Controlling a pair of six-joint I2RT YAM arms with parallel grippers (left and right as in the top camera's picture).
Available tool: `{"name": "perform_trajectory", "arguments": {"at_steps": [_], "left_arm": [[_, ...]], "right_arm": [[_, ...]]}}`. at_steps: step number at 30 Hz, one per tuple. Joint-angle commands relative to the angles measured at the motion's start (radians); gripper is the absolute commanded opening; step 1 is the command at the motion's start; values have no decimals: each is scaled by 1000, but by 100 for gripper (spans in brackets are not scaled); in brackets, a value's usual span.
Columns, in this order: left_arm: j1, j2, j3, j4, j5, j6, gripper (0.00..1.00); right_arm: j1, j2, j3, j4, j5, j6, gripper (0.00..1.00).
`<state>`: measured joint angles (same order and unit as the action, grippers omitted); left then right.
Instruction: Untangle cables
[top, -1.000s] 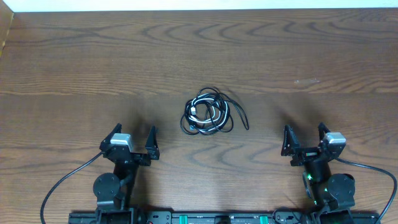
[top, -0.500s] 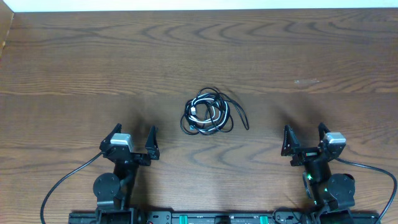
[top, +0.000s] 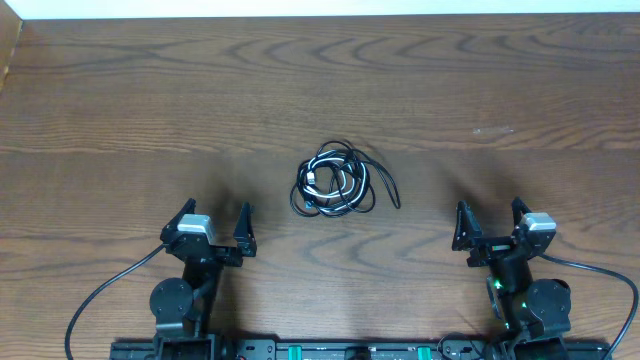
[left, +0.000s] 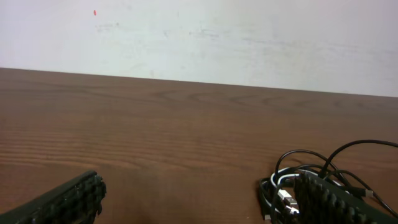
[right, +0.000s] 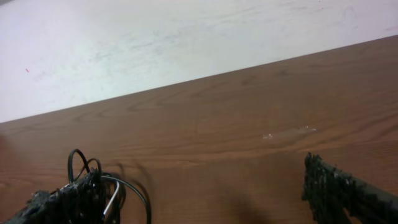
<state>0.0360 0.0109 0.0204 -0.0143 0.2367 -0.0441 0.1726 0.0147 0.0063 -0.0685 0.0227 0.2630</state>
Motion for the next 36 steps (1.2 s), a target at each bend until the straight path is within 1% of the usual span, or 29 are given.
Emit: {"name": "perform_trajectory", "arguments": {"at_steps": [1, 31, 36], "left_arm": [[4, -5, -16, -34, 13, 14, 97], [4, -5, -13, -31, 14, 14, 98], [4, -3, 30, -88, 26, 14, 98]], "right_arm": [[3, -8, -1, -3, 12, -6, 99], [3, -8, -1, -4, 12, -6, 99], [3, -8, -1, -4, 12, -6, 99]]}}
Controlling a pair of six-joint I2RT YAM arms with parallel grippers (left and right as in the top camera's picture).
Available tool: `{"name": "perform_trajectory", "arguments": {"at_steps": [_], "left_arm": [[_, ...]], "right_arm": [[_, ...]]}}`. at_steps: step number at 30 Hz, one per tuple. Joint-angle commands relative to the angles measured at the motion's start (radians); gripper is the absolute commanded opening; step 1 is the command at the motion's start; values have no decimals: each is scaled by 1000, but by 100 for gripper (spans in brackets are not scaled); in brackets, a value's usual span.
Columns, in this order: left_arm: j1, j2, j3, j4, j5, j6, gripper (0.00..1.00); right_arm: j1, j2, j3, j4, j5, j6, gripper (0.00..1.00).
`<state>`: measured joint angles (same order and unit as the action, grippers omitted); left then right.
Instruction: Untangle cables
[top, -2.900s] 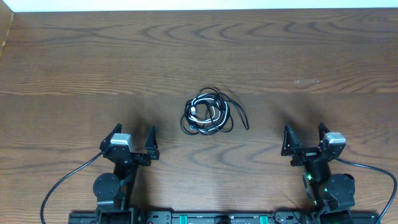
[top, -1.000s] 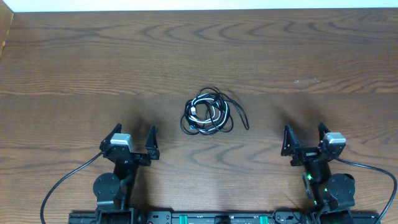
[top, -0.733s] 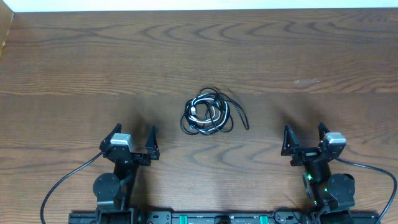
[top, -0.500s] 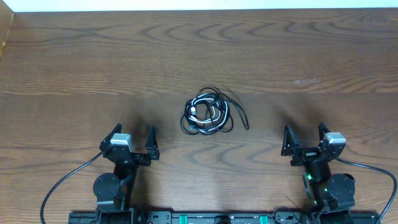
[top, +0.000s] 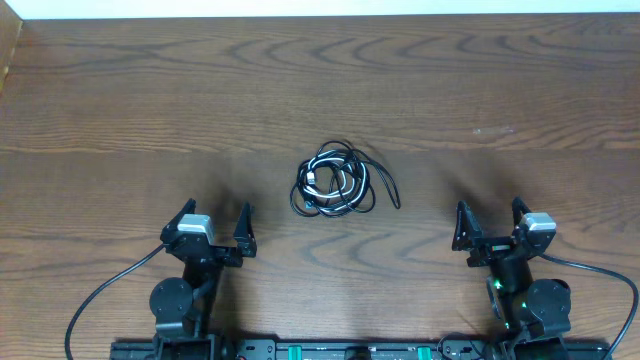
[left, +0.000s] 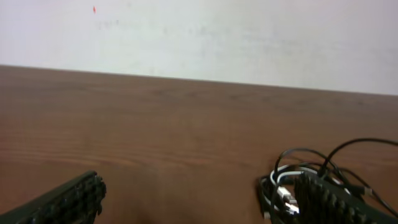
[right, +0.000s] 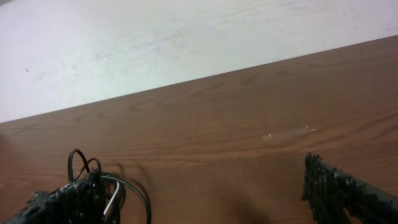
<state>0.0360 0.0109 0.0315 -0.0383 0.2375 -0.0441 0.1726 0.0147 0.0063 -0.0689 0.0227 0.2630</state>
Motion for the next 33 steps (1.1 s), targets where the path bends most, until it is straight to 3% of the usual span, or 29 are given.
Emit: {"name": "perform_trajectory", "arguments": {"at_steps": [1, 12, 33], "left_arm": [[4, -1, 27, -76, 25, 14, 98], [4, 141, 154, -149, 40, 14, 98], [4, 727, 594, -435, 39, 79, 98]], "right_arm": [[3, -8, -1, -3, 12, -6, 99], [3, -8, -1, -3, 12, -6, 99], [3, -8, -1, -3, 12, -6, 99]]}}
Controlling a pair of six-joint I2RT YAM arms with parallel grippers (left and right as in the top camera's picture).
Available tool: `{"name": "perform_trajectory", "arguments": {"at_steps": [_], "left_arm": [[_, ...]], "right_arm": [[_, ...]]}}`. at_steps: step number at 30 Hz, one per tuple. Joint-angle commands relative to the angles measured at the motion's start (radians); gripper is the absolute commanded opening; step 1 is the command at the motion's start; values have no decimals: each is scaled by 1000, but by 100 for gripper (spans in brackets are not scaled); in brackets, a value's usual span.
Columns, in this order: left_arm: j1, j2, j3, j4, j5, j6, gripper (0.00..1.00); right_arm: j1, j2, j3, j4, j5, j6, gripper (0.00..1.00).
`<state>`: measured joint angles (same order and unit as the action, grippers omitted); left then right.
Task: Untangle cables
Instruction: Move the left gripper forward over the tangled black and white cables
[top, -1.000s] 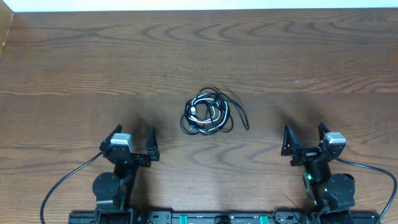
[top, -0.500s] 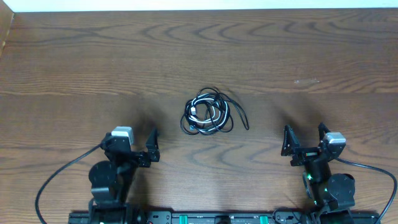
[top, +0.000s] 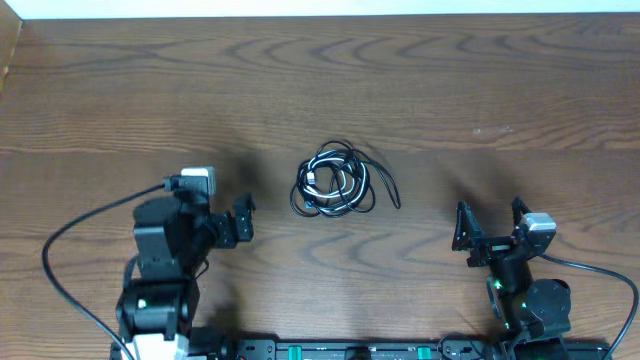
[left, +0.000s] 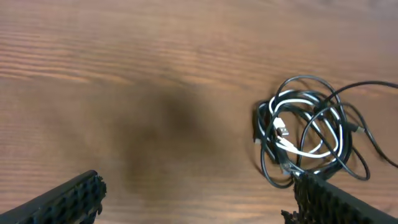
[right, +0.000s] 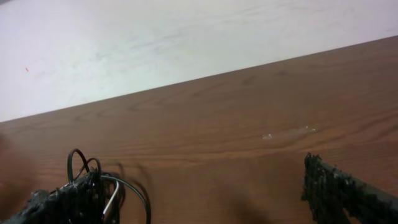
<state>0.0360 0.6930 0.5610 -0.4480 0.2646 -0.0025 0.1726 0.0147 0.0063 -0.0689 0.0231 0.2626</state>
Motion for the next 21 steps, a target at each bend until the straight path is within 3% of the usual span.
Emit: {"name": "perform_trajectory", "arguments": {"at_steps": [1, 21], "left_arm": [[4, 80, 94, -50, 12, 49, 98], [4, 431, 410, -310, 12, 112, 97]], "right_arm": [[3, -8, -1, -3, 12, -5, 99], [3, -8, -1, -3, 12, -6, 99]]}}
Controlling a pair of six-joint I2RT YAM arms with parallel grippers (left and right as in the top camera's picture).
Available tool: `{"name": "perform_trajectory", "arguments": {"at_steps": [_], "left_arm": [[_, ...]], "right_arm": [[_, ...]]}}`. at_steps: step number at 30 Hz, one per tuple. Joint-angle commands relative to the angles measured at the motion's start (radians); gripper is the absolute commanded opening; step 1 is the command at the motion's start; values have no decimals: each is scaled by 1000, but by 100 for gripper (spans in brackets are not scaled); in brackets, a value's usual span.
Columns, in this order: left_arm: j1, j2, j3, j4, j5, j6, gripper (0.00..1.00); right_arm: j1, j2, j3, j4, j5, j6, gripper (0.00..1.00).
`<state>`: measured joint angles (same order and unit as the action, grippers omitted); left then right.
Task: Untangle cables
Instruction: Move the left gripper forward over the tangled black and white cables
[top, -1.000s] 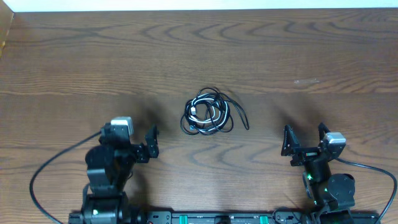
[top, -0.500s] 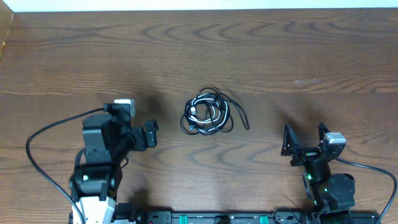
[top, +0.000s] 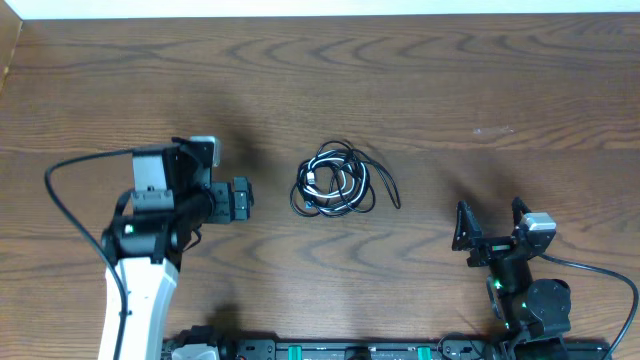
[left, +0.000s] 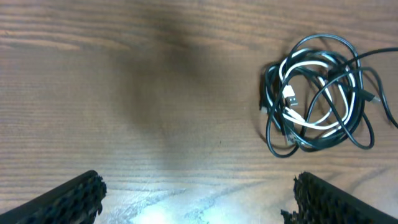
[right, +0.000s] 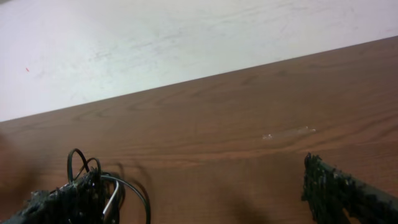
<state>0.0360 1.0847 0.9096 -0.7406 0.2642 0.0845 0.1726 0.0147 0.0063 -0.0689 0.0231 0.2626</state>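
A tangled bundle of black and white cables (top: 335, 182) lies in a loose coil at the middle of the wooden table (top: 450, 70). In the left wrist view the cable bundle (left: 317, 102) sits at the upper right, a white USB plug showing inside it. My left gripper (top: 228, 196) hovers open to the left of the bundle, pointing straight down, with only bare wood between the fingers of the left gripper (left: 199, 194). My right gripper (top: 490, 225) rests open near the front edge, right of the coil. The right gripper (right: 199, 190) looks across the table, and its left finger hides part of the cable bundle (right: 84, 177).
A small pale scuff (top: 492, 129) marks the wood to the right beyond the bundle. The table's far edge meets a white wall (right: 186, 37). The left arm's own black cable (top: 75, 170) loops out to the left.
My left arm has moved farther out from the base and now stands beside the bundle, its camera looking straight down. The cables and the right arm have not moved.
Both grippers first rested open near the front edge, looking level across the table, and stayed so at the second moment. Then the left arm was raised and tilted down toward the wood. Now it hovers left of the untouched coil.
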Motion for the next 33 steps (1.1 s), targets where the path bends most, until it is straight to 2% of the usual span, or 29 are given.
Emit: {"name": "perform_trajectory", "arguments": {"at_steps": [1, 7, 13, 20, 33], "left_arm": [[2, 55, 79, -32, 13, 39, 97], [-67, 175, 225, -163, 12, 95, 98], [-171, 263, 294, -182, 12, 95, 98], [-250, 348, 299, -158, 14, 89, 97], [-354, 542, 299, -17, 16, 91, 98]], "right_arm": [[3, -8, -1, -3, 12, -6, 99], [3, -8, -1, -3, 12, -6, 99], [3, -8, -1, -3, 12, -6, 99], [3, -8, -1, -3, 12, -5, 99], [3, -8, -1, -3, 12, -5, 99]]}}
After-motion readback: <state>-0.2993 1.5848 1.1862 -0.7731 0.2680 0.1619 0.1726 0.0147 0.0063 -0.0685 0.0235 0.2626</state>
